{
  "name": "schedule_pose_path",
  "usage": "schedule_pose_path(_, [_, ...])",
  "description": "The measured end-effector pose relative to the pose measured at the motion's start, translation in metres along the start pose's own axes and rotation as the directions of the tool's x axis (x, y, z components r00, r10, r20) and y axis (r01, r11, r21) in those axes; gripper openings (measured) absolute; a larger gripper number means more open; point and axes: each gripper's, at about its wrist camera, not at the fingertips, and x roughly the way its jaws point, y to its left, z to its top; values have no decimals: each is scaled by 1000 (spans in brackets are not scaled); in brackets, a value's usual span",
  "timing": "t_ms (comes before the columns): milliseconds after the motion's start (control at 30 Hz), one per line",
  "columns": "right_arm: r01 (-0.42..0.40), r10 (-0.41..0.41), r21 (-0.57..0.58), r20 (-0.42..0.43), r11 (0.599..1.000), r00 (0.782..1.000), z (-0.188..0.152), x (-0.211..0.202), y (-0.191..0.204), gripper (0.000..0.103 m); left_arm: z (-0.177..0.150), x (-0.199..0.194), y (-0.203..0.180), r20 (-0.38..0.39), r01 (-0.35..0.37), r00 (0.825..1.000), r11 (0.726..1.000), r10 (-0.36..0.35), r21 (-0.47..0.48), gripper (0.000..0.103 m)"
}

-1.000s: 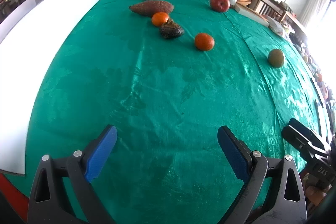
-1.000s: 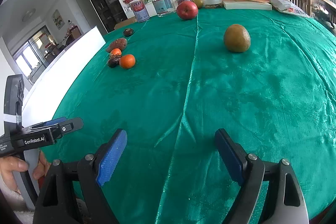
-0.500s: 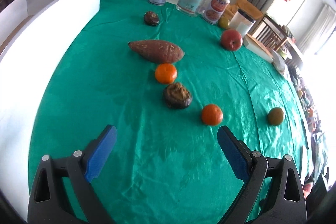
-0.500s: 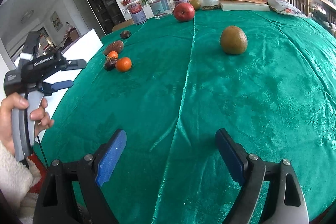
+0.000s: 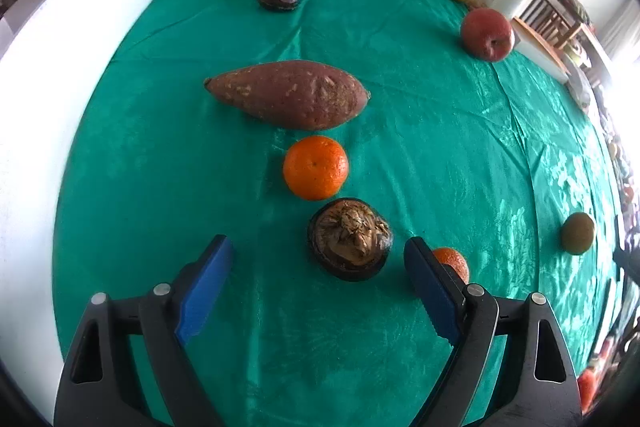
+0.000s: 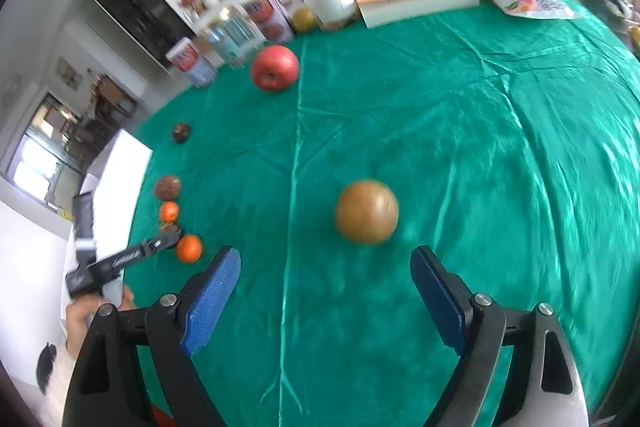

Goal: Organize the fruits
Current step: 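Grasp dark dried fruit with left tool while right tool grasps brown pear, then carry both fruits into the box and open both tools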

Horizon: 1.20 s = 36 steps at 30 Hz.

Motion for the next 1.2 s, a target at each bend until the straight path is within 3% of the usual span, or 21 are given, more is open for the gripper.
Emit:
schedule_pose_path(67, [67, -69, -26, -86, 997, 994, 20, 20, 3, 87, 5, -6, -1, -20, 5, 1000, 1000, -5, 0, 89])
schedule_pose_path(167, [70, -73, -23, -215, 997, 974, 31, 46, 6, 86, 14, -9, -3, -82, -1, 997, 1000, 2, 7, 90])
schedule_pose_path(233, [133, -143, -57, -248, 990, 958, 34, 58, 12, 84, 18, -7, -5, -127, -14, 992, 1000, 16, 13, 90])
schedule_pose_path(300, [195, -217, -109, -257, 975, 942, 35, 65, 20, 82, 22, -4, -7, -161, -33, 986, 999, 36, 24, 89])
schedule_pose_path(633, [226, -260, -152, -274, 962, 926, 41, 77, 38, 82, 36, 18, -1, -213, -70, 975, 996, 56, -60, 86])
schedule_pose_path(767, [227, -263, -152, -295, 962, 919, 41, 91, 43, 73, 34, 21, -5, -198, -88, 977, 995, 75, -54, 74])
schedule_pose_path(833, [232, -273, -168, -283, 958, 920, 41, 90, 43, 56, 34, 19, -8, -173, -81, 982, 996, 74, -31, 50])
schedule_pose_path(867, [222, -266, -181, -279, 958, 922, 39, 89, 45, 49, 33, 17, -11, -170, -85, 982, 996, 81, -16, 44])
schedule_pose_path(1200, [157, -211, -204, -276, 966, 938, 26, 52, 62, 49, 13, -40, 5, -87, -39, 995, 999, 39, 11, 43])
